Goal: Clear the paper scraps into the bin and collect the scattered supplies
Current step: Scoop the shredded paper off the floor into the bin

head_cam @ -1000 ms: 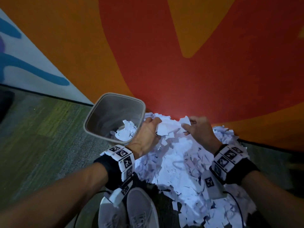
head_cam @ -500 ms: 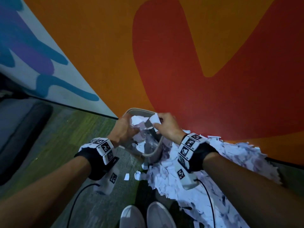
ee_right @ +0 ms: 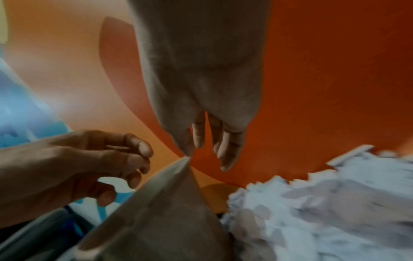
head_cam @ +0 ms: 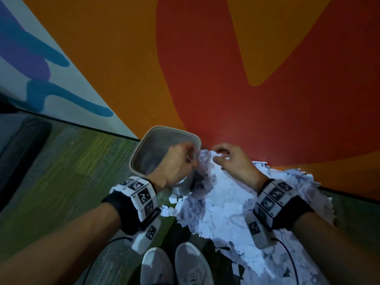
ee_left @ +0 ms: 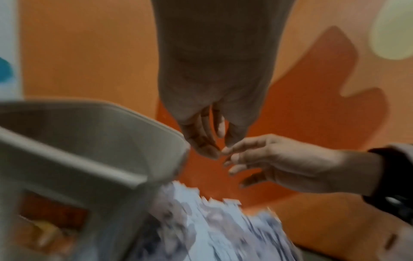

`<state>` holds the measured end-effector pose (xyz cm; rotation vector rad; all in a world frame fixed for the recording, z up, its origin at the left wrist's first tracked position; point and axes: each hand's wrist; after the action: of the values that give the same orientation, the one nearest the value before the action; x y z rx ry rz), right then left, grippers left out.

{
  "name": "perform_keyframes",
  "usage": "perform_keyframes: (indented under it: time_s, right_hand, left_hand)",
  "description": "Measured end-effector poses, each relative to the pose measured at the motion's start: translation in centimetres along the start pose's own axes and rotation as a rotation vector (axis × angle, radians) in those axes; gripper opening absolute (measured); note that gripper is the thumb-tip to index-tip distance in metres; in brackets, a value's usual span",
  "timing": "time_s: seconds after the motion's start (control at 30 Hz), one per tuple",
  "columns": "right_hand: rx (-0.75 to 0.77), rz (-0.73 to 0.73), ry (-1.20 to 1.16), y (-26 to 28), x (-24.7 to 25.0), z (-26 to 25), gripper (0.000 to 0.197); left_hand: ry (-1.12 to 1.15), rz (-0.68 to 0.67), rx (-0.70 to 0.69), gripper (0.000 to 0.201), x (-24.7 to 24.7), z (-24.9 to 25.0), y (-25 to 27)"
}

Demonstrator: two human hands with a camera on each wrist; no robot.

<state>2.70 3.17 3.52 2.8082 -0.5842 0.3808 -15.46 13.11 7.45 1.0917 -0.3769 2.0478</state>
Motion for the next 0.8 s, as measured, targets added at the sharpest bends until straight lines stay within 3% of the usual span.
perform_keyframes:
  time_s: [0.1, 0.17, 0.27, 0.4, 0.6, 0.73, 0.8]
  right_hand:
    - [-0.128, 0.004, 0.11, 2.1, 2.5, 5.9, 0.039]
    - [-0.27, -0.086, 0.272, 3.2, 3.4, 9.9, 0.064]
    - [-0.421, -0.21, 0.559, 4.4, 3.3, 14.7, 0.104]
    - [-0.476, -0.233, 0.698, 4.1, 2.0, 17.8, 0.128]
    - [-0.421, -0.162, 0.805, 1.5, 0.5, 20.2, 0.124]
    - [-0.345, -0.102, 0.844, 0.4, 0.5, 21.2, 0.095]
    - [-0.269, -0.073, 0.846, 0.0, 1.1, 21.2, 0.075]
  left_hand:
    - [0.068, -0.171, -0.092, 0.013, -5.0, 1.2, 0.1]
    - [0.003, -0.269, -0.065, 0.02, -9.2, 0.6, -0.3]
    - [-0.082, -0.407, 0.008, 0.05, -15.0, -1.4, -0.9]
    - [-0.148, -0.5, 0.063, 0.091, -20.1, -4.0, -1.6]
    - [-0.194, -0.459, 0.153, 0.119, -23.3, -4.8, -3.5]
    - [-0.13, -0.435, 0.166, 0.124, -24.8, -6.6, -4.6]
    - [-0.158, -0.411, 0.152, 0.113, -25.0, -7.0, -4.8]
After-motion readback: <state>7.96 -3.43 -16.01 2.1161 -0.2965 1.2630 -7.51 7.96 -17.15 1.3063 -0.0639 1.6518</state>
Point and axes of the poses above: each hand's wrist, its own y-axis away from the middle knuckle, its own x-axis out of the back of the hand, z = x × y, and after that the axes turned 11 degrees about -y, right-handed
